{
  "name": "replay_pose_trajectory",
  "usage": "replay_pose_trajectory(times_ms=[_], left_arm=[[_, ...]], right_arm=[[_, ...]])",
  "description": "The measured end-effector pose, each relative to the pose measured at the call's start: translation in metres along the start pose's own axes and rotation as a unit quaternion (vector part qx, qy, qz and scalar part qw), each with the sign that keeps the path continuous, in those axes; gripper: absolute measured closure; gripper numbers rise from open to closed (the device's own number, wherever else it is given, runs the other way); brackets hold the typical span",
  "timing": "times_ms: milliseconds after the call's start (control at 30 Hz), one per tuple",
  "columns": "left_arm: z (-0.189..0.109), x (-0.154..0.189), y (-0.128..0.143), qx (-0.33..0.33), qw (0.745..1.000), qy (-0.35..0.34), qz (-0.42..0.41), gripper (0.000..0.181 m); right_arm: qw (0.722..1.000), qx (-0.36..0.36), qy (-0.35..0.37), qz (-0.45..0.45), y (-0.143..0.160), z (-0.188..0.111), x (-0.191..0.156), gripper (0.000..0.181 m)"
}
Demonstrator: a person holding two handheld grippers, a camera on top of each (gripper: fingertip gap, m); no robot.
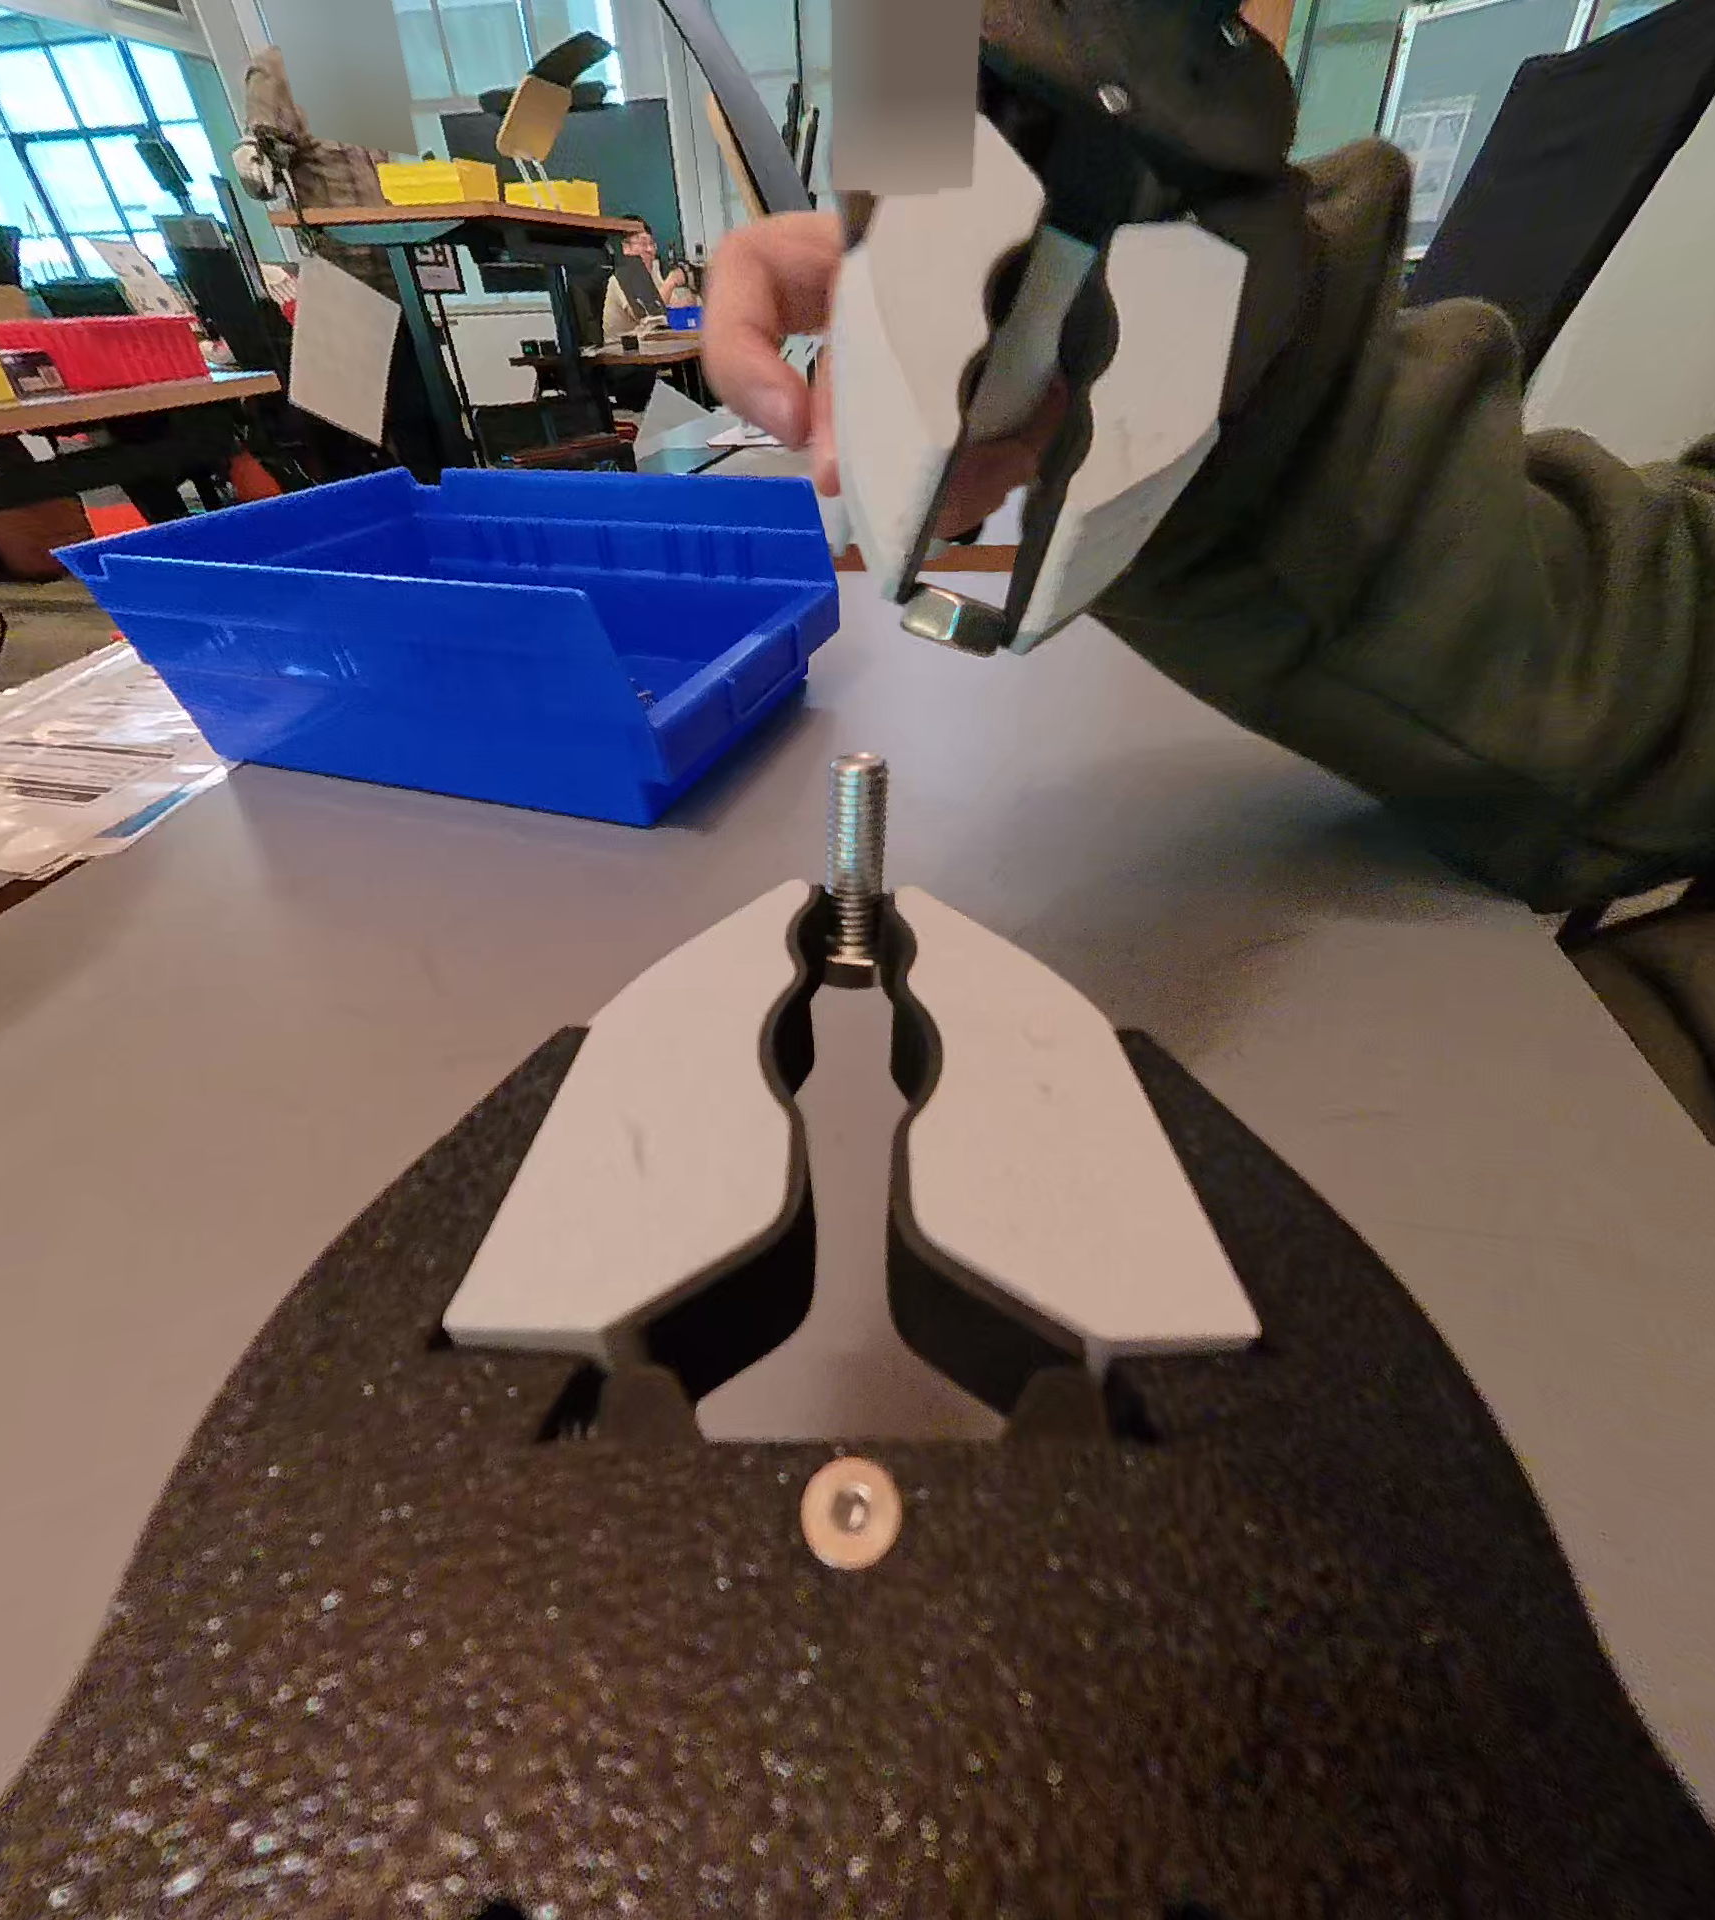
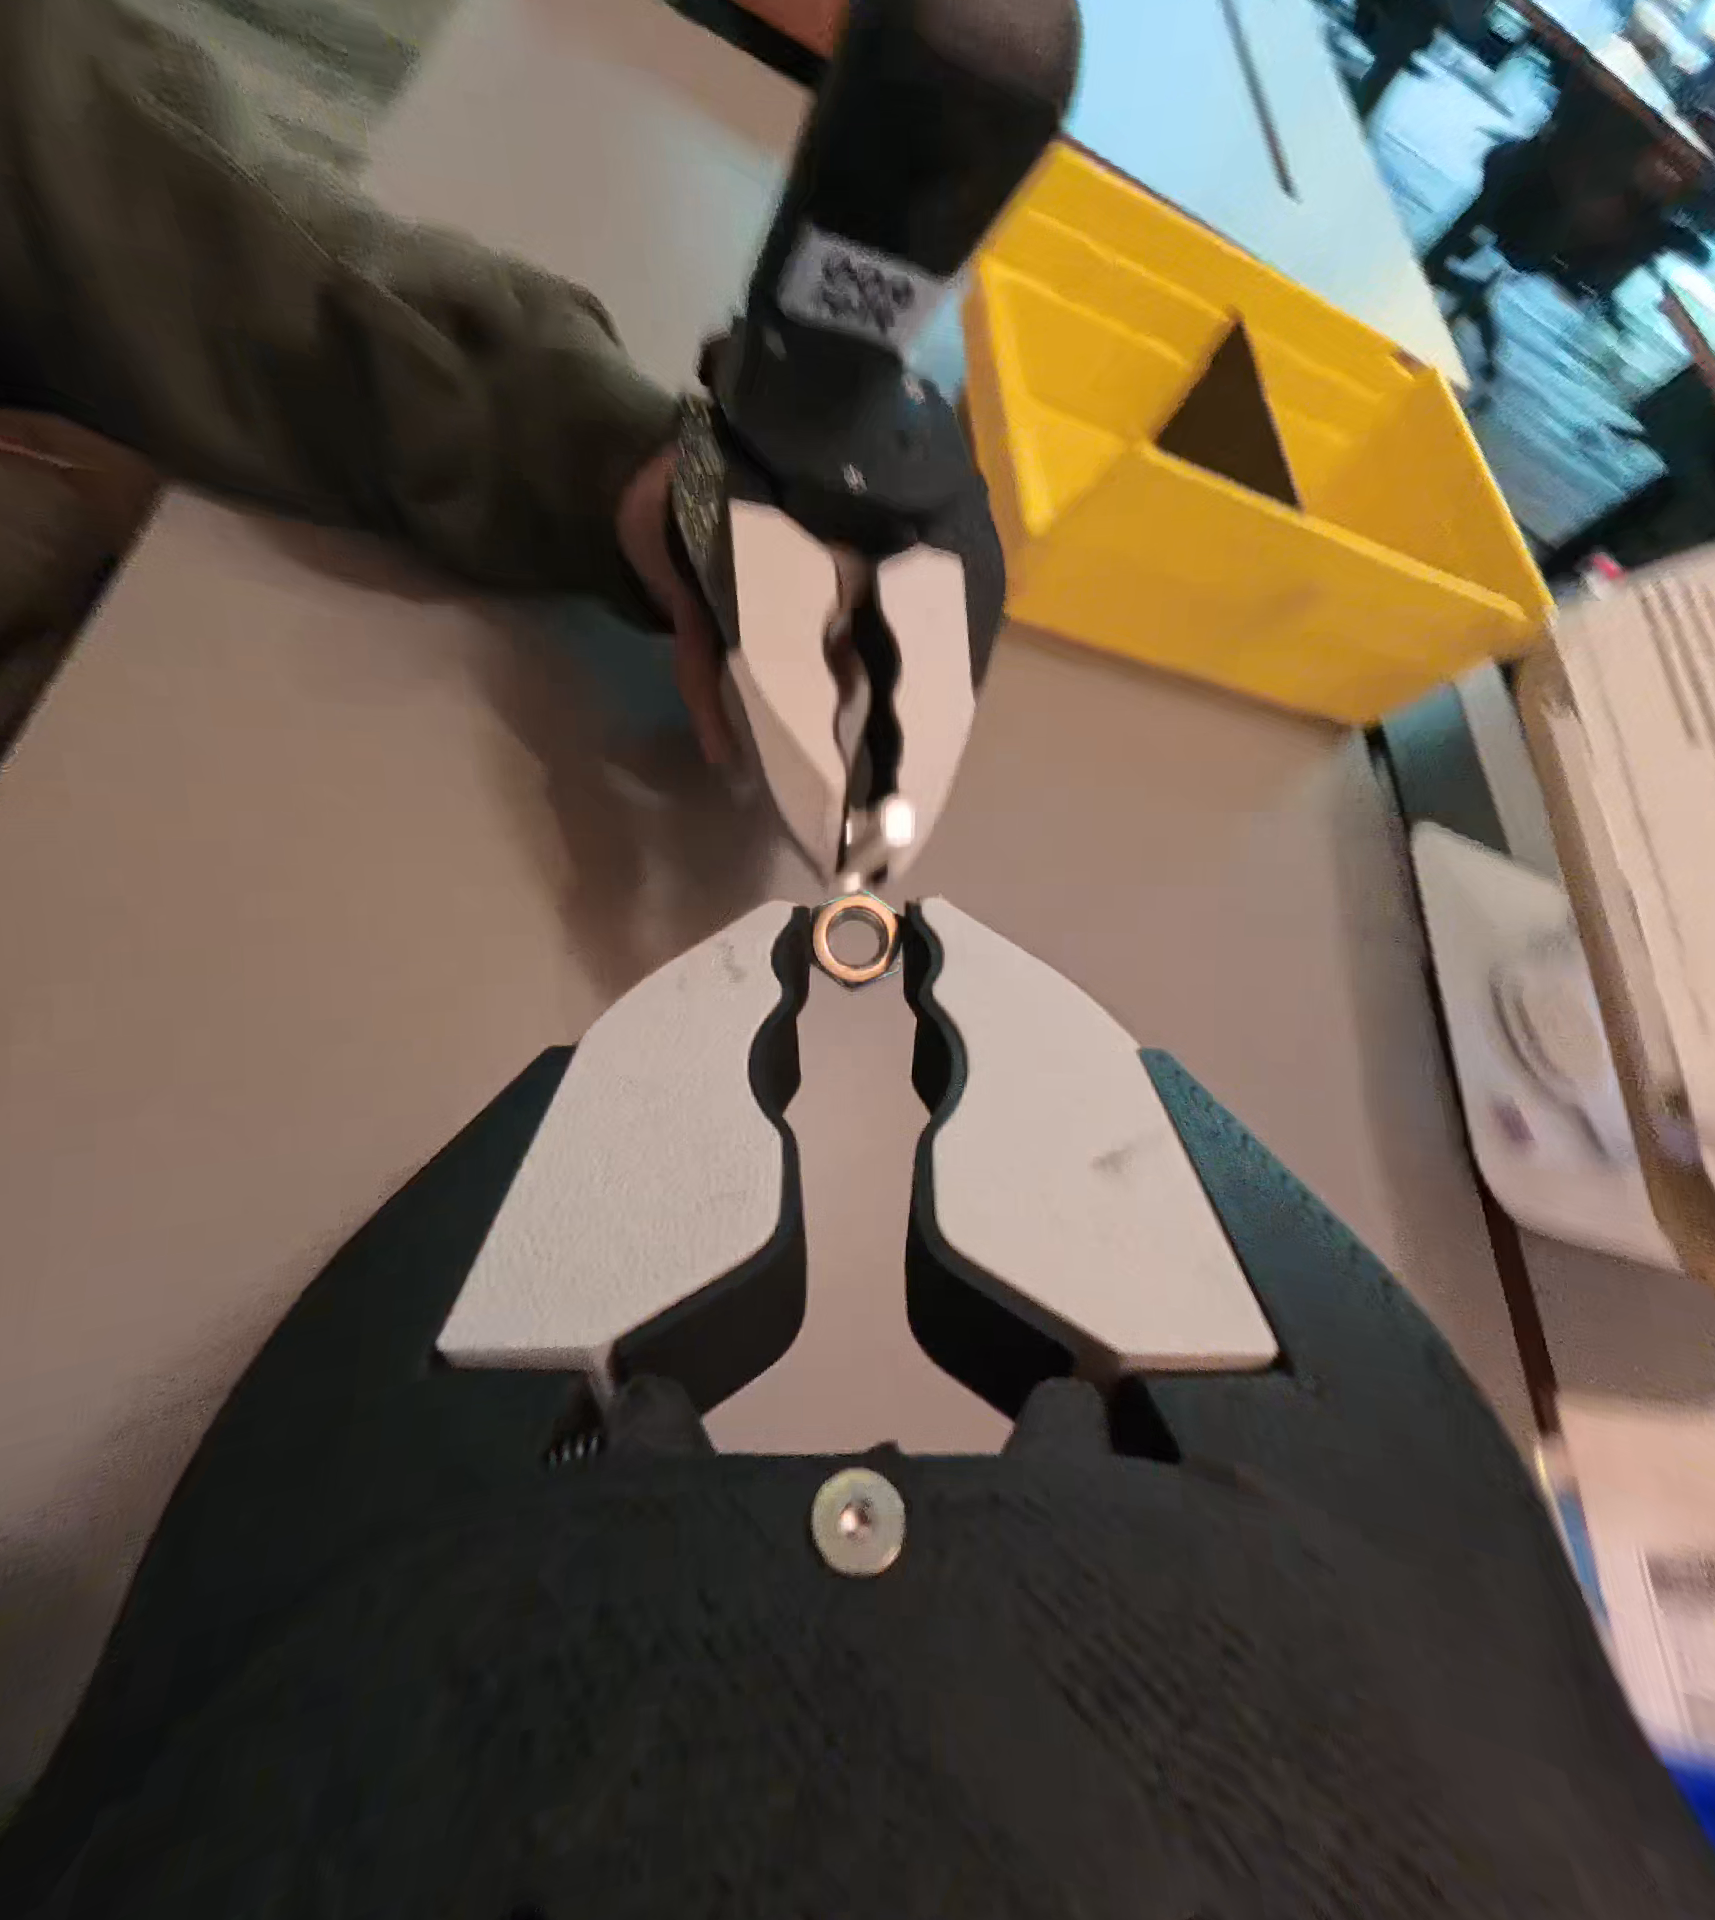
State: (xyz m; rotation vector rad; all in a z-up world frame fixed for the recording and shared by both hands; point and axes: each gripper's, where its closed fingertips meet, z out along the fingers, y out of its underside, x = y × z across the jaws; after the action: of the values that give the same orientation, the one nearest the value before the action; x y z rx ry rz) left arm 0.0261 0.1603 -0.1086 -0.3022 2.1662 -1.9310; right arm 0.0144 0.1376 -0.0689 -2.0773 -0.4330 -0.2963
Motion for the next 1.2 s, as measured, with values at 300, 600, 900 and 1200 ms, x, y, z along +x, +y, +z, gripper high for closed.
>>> replay_pose_trajectory(times_ms=[300,600,900,1200], left_arm=[[-0.009,-0.011,-0.004,0.02,0.999,-0.024,0.003,0.172],[-0.007,-0.013,-0.003,0.023,0.999,-0.026,-0.013,0.172],[-0.006,-0.015,-0.002,0.021,0.999,-0.03,-0.029,0.172],[-0.009,-0.015,-0.004,0.026,0.999,-0.029,-0.029,0.172]], right_arm=[[0.992,0.003,-0.128,0.0,-0.016,0.042,0.017,0.164],[0.99,0.03,-0.137,0.011,-0.011,0.042,0.02,0.164],[0.991,0.024,-0.13,0.008,-0.008,0.047,0.022,0.163],[0.988,0.018,-0.148,0.028,-0.007,0.053,0.017,0.163]])
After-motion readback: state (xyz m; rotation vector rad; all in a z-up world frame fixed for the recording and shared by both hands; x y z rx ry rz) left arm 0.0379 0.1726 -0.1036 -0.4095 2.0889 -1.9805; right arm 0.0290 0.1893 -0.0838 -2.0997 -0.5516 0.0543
